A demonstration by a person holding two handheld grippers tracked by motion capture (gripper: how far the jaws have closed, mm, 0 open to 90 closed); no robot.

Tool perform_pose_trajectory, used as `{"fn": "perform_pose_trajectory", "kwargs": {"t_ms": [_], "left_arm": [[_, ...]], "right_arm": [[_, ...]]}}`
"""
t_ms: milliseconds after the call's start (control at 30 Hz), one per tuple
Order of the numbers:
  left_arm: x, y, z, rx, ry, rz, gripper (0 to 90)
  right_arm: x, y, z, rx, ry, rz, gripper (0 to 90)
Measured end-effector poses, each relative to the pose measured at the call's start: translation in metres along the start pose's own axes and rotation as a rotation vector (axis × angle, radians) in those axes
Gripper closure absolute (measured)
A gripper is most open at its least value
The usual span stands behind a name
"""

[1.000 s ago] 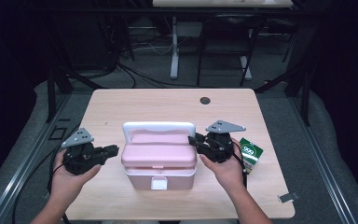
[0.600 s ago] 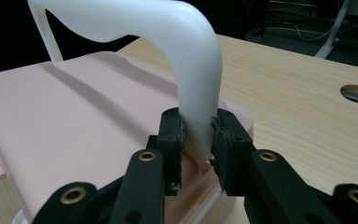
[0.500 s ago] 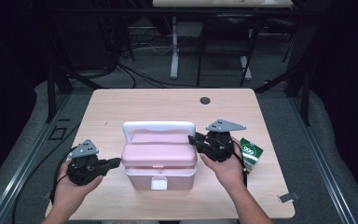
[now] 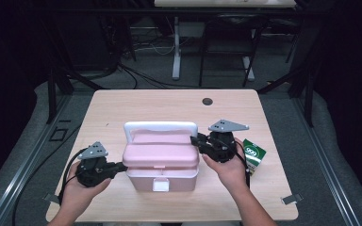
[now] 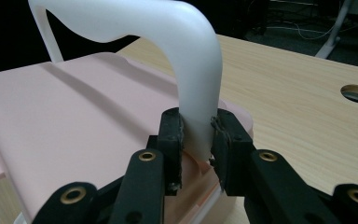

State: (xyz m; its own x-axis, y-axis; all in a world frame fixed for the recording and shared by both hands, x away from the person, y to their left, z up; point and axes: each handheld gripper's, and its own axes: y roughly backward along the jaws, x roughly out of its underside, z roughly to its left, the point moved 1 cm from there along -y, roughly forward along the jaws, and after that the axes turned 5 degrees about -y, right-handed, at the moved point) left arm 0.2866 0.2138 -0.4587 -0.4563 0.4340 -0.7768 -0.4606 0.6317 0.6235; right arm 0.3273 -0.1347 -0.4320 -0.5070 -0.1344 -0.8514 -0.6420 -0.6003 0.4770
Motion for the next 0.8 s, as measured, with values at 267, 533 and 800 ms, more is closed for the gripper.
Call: {"fn": "perform_pose_trajectory", "kwargs": {"t_ms": [267, 533, 800], "left_arm": [[-0.006, -0.009, -0.004, 0.016, -0.009, 0.008, 90.0], [-0.008, -0.013, -0.003, 0.018, -0.003, 0.008, 90.0], [-0.013, -0.009, -0.002, 0.014, -0.014, 0.005, 90.0]], "right_arm": [[-0.001, 0.000, -0.001, -0.003, -0.005, -0.002, 73.8], [-0.001, 0.000, -0.001, 0.000, 0.000, -0.002, 73.8], [0.000, 0.000, -0.002, -0.010, -0.014, -0.012, 73.2]]}}
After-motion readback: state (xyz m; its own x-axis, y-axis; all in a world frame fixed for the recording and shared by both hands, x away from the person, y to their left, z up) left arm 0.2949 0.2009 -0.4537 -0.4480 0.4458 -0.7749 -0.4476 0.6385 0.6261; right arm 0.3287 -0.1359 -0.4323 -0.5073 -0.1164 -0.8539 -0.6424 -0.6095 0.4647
